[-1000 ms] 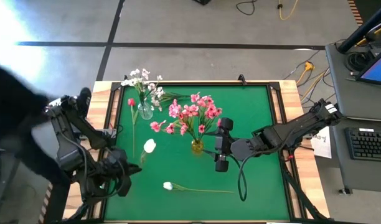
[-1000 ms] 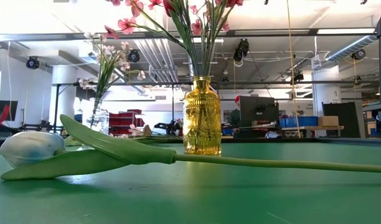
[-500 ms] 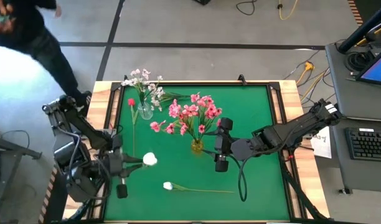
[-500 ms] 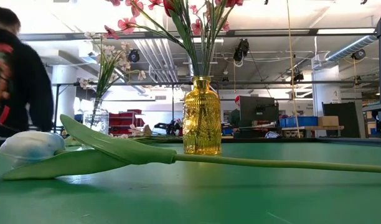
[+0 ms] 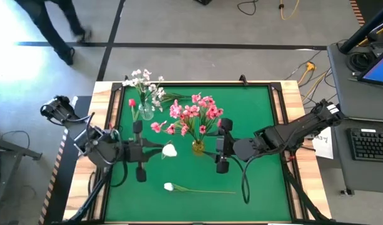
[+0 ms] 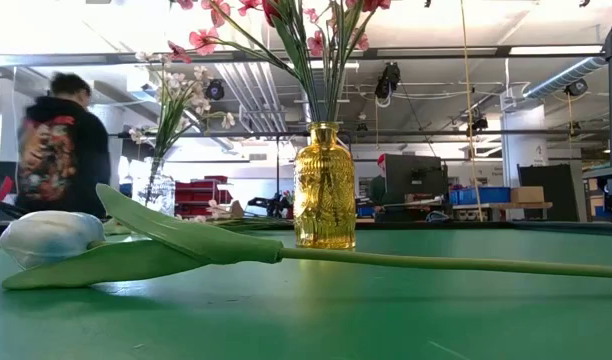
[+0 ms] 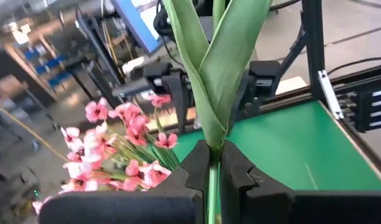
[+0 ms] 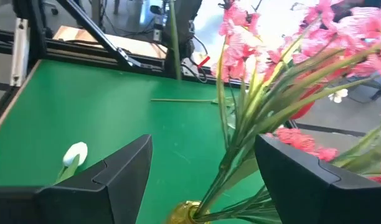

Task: Sort flowers into vase by color
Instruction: Put the left white tulip into the transparent vase

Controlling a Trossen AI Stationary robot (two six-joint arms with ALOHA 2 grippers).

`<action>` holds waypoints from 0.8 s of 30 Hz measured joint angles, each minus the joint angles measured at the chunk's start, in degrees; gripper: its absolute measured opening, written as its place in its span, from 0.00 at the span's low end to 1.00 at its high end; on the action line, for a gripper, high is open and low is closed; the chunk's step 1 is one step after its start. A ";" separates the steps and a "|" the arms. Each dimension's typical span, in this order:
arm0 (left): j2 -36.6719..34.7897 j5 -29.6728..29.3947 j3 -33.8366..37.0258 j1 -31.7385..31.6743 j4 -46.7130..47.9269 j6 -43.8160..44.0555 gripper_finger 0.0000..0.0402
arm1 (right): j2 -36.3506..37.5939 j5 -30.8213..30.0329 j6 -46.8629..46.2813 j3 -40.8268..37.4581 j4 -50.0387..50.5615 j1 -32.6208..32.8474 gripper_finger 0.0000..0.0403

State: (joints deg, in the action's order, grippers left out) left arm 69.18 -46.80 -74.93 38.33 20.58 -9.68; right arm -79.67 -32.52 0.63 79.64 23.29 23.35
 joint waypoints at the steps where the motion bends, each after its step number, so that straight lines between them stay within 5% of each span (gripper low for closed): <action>1: -0.96 0.19 2.25 0.02 -3.52 -2.16 0.00 | 0.01 0.54 -0.03 0.00 0.00 0.00 0.69; 6: -7.69 0.35 13.23 0.01 -16.37 -6.64 0.00 | 0.01 1.69 -0.64 0.00 0.02 0.02 0.69; 12: -16.07 -6.44 21.82 -0.87 -23.69 -6.16 0.00 | 0.01 1.67 -0.67 0.00 0.02 0.02 0.69; 19: -24.94 -17.39 22.96 -0.88 -24.50 -9.51 0.00 | 0.01 1.67 -0.67 -0.02 0.00 0.02 0.69; 24: -29.94 -16.88 22.97 -3.31 -24.53 -13.73 0.00 | 0.01 1.65 -0.67 -0.02 -0.02 0.02 0.69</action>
State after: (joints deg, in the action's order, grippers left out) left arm 39.23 -63.68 -51.95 35.02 -3.95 -23.41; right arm -79.66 -30.87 -0.03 79.61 23.27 23.38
